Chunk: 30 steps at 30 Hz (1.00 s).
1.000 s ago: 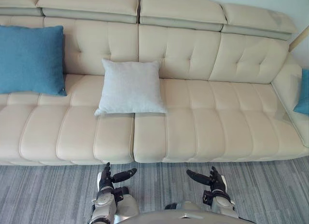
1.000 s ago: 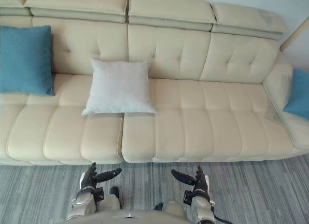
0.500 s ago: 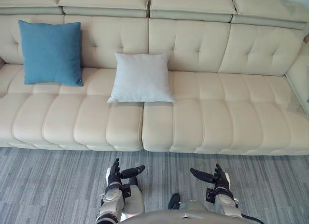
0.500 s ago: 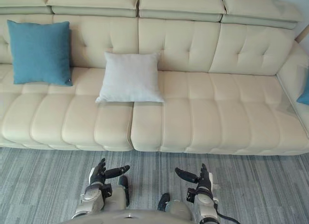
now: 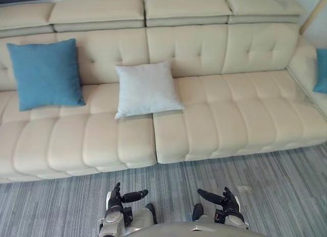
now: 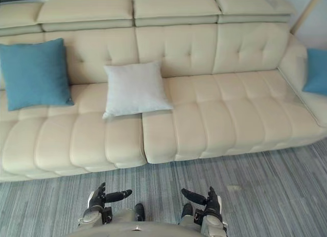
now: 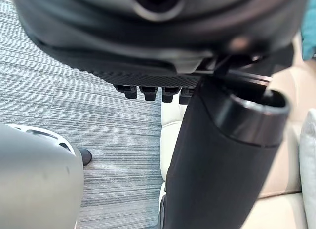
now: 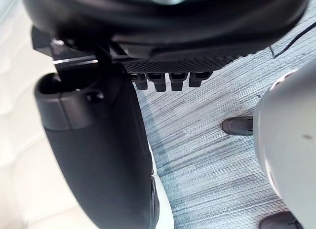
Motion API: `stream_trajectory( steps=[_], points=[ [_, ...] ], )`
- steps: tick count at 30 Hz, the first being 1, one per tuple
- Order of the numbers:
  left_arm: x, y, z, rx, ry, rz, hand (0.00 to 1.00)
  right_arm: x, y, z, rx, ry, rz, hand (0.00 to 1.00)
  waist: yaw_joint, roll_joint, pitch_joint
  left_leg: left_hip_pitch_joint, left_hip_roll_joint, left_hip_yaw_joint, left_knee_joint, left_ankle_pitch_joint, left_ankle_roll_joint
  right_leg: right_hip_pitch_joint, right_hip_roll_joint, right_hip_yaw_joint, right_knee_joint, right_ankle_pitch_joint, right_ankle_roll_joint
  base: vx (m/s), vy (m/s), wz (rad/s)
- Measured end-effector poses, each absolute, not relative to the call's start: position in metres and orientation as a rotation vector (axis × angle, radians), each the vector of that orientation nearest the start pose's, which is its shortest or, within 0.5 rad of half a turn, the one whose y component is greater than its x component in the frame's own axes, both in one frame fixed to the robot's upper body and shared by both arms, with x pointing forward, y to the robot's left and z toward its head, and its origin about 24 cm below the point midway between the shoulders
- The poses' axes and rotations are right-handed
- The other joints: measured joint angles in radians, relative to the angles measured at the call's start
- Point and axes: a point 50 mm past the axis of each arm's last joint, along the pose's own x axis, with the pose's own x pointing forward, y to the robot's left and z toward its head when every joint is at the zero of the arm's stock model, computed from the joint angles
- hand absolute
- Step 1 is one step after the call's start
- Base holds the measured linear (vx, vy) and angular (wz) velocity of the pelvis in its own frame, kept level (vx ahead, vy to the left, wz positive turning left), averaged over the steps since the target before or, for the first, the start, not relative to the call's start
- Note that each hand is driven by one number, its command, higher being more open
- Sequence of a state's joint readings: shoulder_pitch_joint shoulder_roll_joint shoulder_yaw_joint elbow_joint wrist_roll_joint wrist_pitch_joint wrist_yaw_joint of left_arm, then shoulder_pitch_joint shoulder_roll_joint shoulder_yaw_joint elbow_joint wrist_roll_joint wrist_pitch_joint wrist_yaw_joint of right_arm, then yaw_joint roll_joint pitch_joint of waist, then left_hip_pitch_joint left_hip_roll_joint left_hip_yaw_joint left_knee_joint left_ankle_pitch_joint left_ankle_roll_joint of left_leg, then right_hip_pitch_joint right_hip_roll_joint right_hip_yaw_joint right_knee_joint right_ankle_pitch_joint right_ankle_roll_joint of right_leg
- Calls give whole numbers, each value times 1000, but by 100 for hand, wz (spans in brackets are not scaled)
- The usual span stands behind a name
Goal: Pick up cushions and gather them together orderly.
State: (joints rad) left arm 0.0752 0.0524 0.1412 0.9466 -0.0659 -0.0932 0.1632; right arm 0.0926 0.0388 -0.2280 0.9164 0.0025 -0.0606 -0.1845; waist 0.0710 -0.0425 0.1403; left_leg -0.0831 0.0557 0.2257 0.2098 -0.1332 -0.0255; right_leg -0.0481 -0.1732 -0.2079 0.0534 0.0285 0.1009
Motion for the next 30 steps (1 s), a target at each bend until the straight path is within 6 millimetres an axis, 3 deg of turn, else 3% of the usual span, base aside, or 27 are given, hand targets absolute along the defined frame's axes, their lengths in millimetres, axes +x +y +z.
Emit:
stream_trajectory(
  steps=[3,8,9,11,12,14,15,16,17,19,22,23,24,25,26,27,28,30],
  points=[
    [119,203,-148,20,944,354,100,111,-185,-152,64,982,-425,100,-5,0,-1,25,-14,19,-16,13,12,6,8,49,-45,31,4,74,46,-54],
    [119,206,-148,64,955,314,100,107,-188,-155,59,1010,-429,100,-25,-17,-5,61,1,60,-16,5,2,-1,31,128,-59,46,-13,48,-1,-55],
    [119,205,-148,65,955,314,100,109,-189,-155,54,1009,-426,100,-27,-15,-4,64,13,82,-16,-5,-2,-15,44,121,-59,63,-33,-53,-39,-81],
    [122,206,-147,63,947,319,100,121,-188,-153,42,993,-402,100,-23,-6,4,66,49,129,-26,-24,-6,-42,81,-29,-87,119,-120,-84,-110,-118],
    [122,205,-148,61,951,315,100,132,-191,-149,36,966,-398,100,-28,12,17,70,74,190,-32,-20,-6,-51,58,-237,-46,60,-203,-53,-122,-113],
    [122,203,-148,58,953,309,100,136,-195,-147,27,955,-402,100,-26,23,24,90,91,241,-32,-17,-11,-55,21,-381,17,32,-212,6,-48,-111],
    [119,205,-149,68,960,309,100,136,-195,-147,28,955,-402,100,-27,19,23,113,95,291,-29,-13,-20,-53,2,-440,45,30,-180,25,-53,-110],
    [121,208,-148,76,956,312,100,135,-196,-148,26,957,-404,100,-30,18,23,117,94,290,-28,-11,-26,-54,9,-418,40,36,-139,17,-56,-100],
    [123,209,-147,79,950,311,100,134,-198,-148,21,960,-408,100,-32,25,26,120,95,286,-27,-8,-32,-55,21,-403,32,37,-125,24,-158,-58],
    [125,206,-147,78,941,302,100,127,-204,-149,7,975,-420,100,-39,42,37,127,130,285,7,-14,-53,-55,48,-368,32,10,-127,31,-150,-54],
    [121,205,-148,65,951,305,100,113,-206,-153,6,1008,-438,100,-41,43,43,58,234,241,268,-25,-69,-33,97,-336,33,-26,-145,76,-234,-48],
    [124,204,-147,64,943,302,100,109,-209,-153,19,1014,-458,100,-41,48,48,25,272,210,374,-12,-49,-19,116,-324,32,-33,-153,95,-252,-58],
    [126,203,-146,59,934,299,100,109,-212,-153,21,1011,-472,100,-41,58,58,-15,307,158,503,33,17,8,141,-299,24,-41,-165,115,-237,-70],
    [128,203,-145,52,926,303,100,109,-213,-152,19,1009,-482,100,-40,61,63,-52,312,86,594,99,29,27,156,-271,15,-45,-171,144,-214,-73],
    [129,203,-145,46,918,308,100,109,-214,-152,21,1006,-487,100,-39,52,70,-79,306,47,638,97,16,36,160,-249,10,-48,-176,178,-150,-81],
    [132,202,-143,45,901,304,100,114,-215,-151,34,992,-501,100,-36,53,74,-120,266,-6,681,24,-29,40,162,-206,9,-52,-182,175,-88,-95],
    [137,200,-140,35,874,300,100,116,-218,-150,41,985,-519,100,-33,52,89,-161,198,-53,661,-62,-41,45,161,-160,4,-55,-187,153,-70,-91],
    [141,196,-138,23,851,298,100,114,-221,-149,38,987,-535,100,-23,54,104,-185,121,-82,519,-87,-46,62,161,-119,-5,-57,-188,131,-16,-79]
  ],
)
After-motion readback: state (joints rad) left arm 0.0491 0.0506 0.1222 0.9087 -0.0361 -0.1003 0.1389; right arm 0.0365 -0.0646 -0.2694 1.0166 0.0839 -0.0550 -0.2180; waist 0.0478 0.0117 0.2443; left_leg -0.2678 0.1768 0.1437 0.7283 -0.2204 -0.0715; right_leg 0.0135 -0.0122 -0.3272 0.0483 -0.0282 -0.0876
